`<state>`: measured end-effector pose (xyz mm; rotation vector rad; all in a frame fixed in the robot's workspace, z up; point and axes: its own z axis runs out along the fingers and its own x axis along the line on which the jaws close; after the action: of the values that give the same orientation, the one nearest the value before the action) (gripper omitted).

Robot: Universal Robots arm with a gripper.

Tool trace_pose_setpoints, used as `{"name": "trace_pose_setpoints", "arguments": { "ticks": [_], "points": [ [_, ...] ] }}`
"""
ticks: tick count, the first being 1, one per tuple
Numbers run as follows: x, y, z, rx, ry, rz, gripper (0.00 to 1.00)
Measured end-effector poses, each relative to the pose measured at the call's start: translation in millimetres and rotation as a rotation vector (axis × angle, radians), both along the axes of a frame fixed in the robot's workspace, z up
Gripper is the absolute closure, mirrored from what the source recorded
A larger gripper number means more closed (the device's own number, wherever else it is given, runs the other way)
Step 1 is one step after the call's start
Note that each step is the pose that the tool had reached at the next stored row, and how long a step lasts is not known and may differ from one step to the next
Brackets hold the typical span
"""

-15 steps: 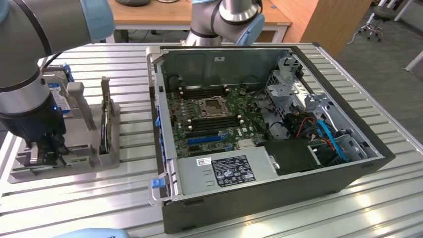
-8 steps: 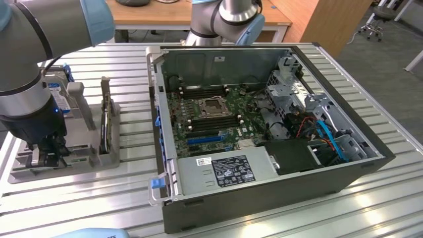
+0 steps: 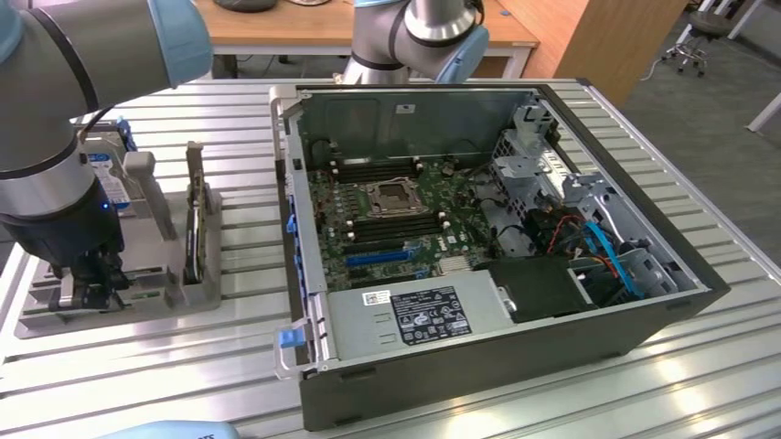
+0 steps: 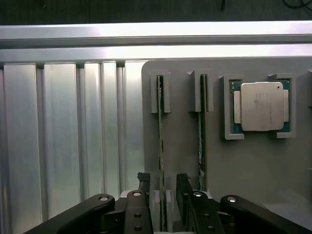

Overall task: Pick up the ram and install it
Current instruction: 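Pick up the ram and move it above insertion slot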

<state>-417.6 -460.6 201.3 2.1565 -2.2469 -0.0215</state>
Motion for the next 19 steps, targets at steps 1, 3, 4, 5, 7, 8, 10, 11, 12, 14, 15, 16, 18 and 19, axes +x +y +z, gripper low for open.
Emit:
{"name": "trace_pose_setpoints", "arguments": {
  "ticks": [1,3,4,5,7,8,10,11,12,14,15,16,18,19],
  "points": [
    [0.0,0.0,-0.5,0.0001,-0.0001,0.0,0.65],
    [0.0,0.0,-0.5,0.0,0.0001,0.0,0.65],
    [0.0,0.0,-0.5,-0.0001,0.0001,0.0,0.65],
    [0.0,0.0,-0.4,-0.0001,0.0002,0.0,0.65],
    [0.0,0.0,-0.5,-0.0001,0.0001,0.0,0.65],
    [0.0,0.0,-0.5,-0.0001,0.0001,0.0,0.65],
    [0.0,0.0,-0.5,-0.0001,0.0001,0.0,0.65],
    [0.0,0.0,-0.5,-0.0001,0.0001,0.0,0.65],
    [0.0,0.0,-0.5,-0.0001,0.0001,0.0,0.65],
    [0.0,0.0,-0.5,-0.0001,0.0001,0.0,0.65],
    [0.0,0.0,-0.5,-0.0001,0.0001,0.0,0.65],
    [0.0,0.0,-0.5,-0.0001,0.0001,0.0,0.66],
    [0.0,0.0,-0.5,-0.0001,0.0002,0.0,0.73],
    [0.0,0.0,-0.5,-0.0001,0.0001,0.0,0.73]
  ]
}}
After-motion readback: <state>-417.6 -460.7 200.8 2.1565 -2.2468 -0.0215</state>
